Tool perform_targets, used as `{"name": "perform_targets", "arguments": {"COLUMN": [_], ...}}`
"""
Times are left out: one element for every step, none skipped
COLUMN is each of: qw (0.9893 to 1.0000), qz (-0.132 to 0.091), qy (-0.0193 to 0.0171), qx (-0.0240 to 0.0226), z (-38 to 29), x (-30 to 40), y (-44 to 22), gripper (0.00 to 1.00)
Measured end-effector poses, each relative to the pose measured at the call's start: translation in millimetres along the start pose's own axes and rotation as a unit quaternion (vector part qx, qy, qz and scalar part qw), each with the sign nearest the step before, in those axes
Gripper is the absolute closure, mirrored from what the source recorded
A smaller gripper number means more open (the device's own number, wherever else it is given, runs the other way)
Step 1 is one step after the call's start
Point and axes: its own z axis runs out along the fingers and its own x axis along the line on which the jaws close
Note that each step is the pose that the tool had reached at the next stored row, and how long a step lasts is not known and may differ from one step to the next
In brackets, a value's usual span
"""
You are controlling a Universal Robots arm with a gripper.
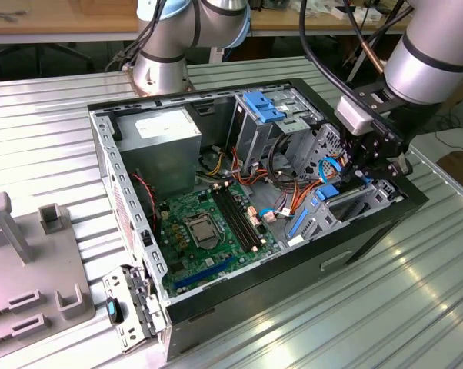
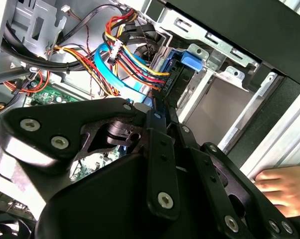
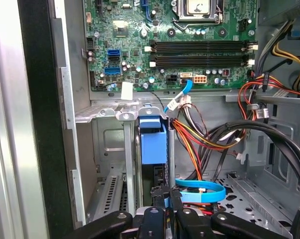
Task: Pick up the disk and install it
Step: 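Insert the second disk wire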
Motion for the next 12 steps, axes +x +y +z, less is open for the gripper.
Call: {"name": "perform_targets", "arguments": {"qw": [1.0000,1.0000,1.0000,1.0000,1.0000,1.0000,1.0000,1.0000,1.0000,1.0000,1.0000,1.0000], "qz": [0.000,0.000,0.000,0.000,0.000,0.000,0.000,0.000,0.000,0.000,0.000,0.000], "qy": [0.0000,0.0001,0.0001,0.0002,0.0000,-0.0001,-0.0002,-0.0004,-0.0005,-0.0006,-0.0008,-0.0010], "qx": [0.0000,0.0000,0.0000,0.0000,0.0000,0.0000,0.0000,0.0000,0.0000,0.0000,0.0000,0.0000], "z": [0.3,0.8,1.0,1.7,2.4,2.8,3.1,3.5,3.8,4.2,4.7,5.1], "x": [0.0,0.1,0.1,0.2,0.3,0.5,0.6,0.7,0.8,0.8,0.9,1.0], "y": [0.1,0.1,0.2,0.3,0.4,0.4,0.5,0.6,0.6,0.7,0.7,0.8], "gripper": [0.84,0.84,0.84,0.84,0.84,0.84,0.84,0.84,0.84,0.84,0.84,0.84]}}
